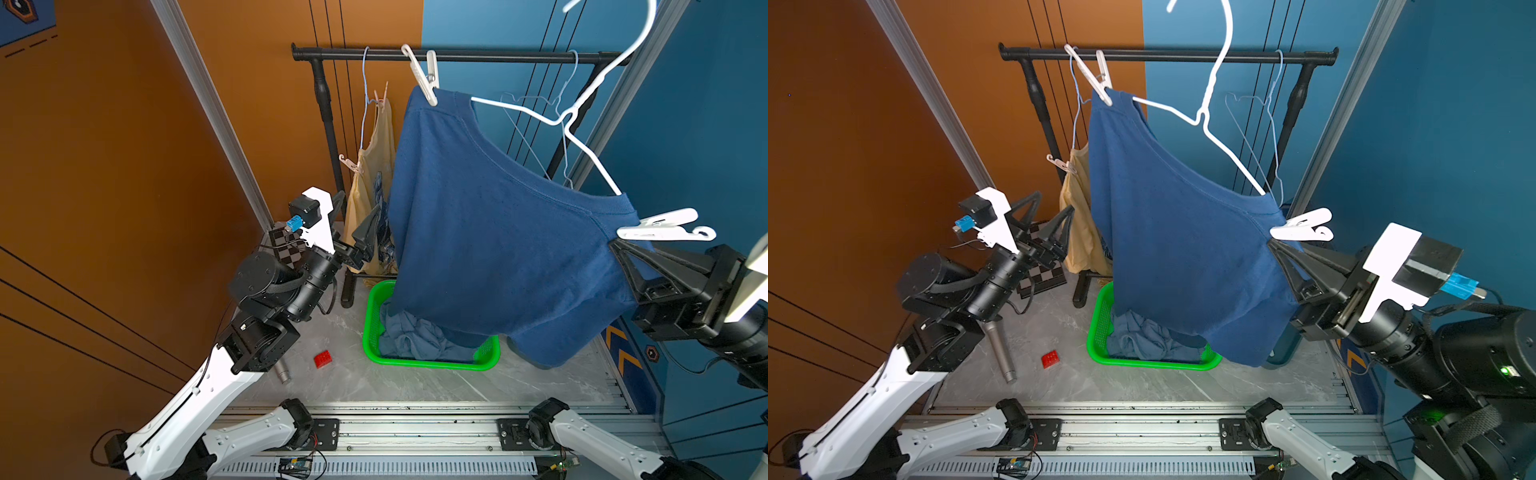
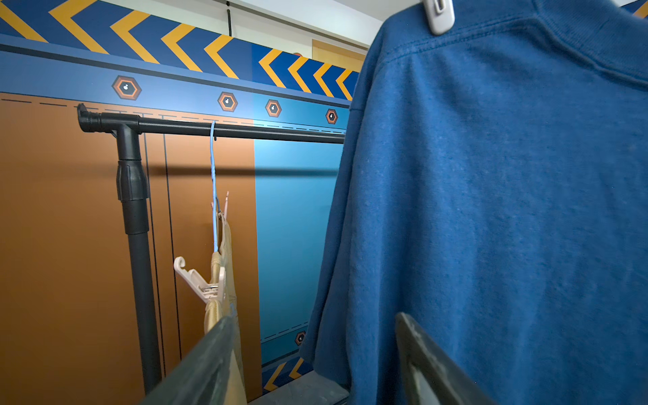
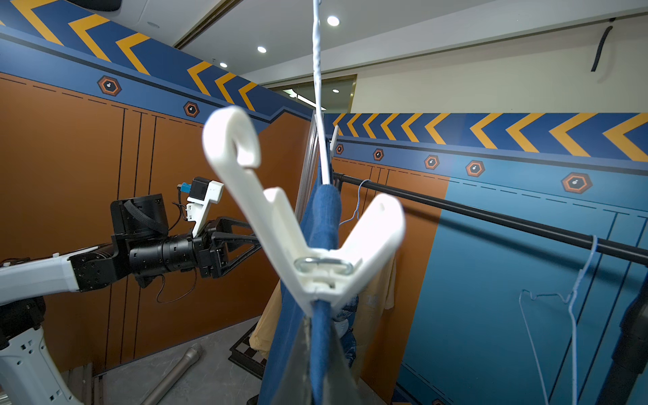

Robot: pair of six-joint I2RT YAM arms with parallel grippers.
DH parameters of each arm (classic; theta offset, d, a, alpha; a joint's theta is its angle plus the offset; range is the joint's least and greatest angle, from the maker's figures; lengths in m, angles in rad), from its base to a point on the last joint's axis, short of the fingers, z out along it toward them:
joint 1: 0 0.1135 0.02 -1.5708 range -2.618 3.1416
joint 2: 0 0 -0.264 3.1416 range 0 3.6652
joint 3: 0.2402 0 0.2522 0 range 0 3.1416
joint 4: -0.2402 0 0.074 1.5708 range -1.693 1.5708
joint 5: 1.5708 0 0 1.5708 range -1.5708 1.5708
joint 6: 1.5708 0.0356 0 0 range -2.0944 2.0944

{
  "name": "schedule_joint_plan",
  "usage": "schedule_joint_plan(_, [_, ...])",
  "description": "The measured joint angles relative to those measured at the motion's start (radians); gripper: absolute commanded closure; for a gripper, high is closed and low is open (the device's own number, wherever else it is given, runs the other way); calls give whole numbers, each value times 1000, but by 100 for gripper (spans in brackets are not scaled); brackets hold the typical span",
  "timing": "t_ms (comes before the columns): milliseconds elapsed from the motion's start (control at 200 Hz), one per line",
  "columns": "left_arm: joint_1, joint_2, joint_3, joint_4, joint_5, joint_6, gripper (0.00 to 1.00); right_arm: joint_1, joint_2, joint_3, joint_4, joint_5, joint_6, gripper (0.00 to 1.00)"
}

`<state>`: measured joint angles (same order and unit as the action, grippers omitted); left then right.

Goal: Remove the clothespins securing t-shirts to the hanger
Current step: Pick up the hanger from the clothes rail.

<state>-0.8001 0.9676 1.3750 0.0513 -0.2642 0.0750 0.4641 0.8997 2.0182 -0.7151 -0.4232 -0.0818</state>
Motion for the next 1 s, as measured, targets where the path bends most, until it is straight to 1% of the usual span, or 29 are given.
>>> schedule_joint_plan(320, [-13, -32, -55, -5, -22, 0, 26, 27, -84, -208, -8, -3, 0, 100])
schedule_joint_plan(671, [-13, -56, -74, -19, -36, 0, 26, 41, -149, -520, 12, -53, -19, 100])
schedule_joint_plan(856, [-13, -56, -76, -19, -36, -2, 26, 31, -132, -629, 116, -98, -27, 100])
schedule_joint_plan(1001, [-13, -52, -79, -20, -36, -12, 26, -43, -128, -751, 256, -172, -12, 100])
